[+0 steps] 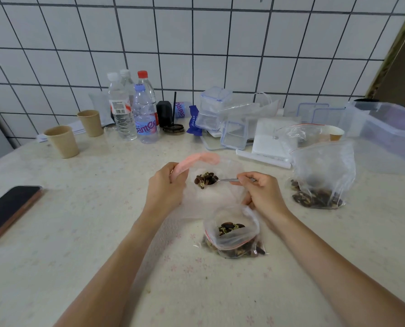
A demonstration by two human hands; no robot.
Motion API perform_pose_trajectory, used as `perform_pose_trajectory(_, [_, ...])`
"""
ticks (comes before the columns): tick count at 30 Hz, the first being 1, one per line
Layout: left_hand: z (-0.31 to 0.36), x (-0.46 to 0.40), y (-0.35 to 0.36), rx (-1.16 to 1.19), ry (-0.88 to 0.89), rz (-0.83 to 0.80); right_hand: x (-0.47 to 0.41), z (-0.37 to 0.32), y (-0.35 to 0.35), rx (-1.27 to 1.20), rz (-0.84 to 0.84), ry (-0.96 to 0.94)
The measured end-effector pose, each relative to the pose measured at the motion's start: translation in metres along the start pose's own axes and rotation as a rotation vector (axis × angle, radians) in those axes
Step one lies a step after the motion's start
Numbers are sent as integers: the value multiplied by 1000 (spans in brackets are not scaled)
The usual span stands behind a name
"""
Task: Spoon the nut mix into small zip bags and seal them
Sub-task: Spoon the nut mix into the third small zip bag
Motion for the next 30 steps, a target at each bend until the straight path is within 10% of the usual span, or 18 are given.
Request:
perform_pose_trajectory(19, [54, 48, -29, -137, 466, 166, 59, -47, -83, -84, -80, 46])
perform_pose_trajectory(30, [35, 94, 3, -387, 196, -336, 100, -42, -97, -56, -120, 55])
Point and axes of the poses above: each hand's wrist, its own x-axis away from the middle knuckle, its own y-axis out of the palm, z = x × y, the point moved 4 cm from there along -x, towards the middle knuckle, and after that the axes turned 5 degrees about z, right-handed, at the moved point
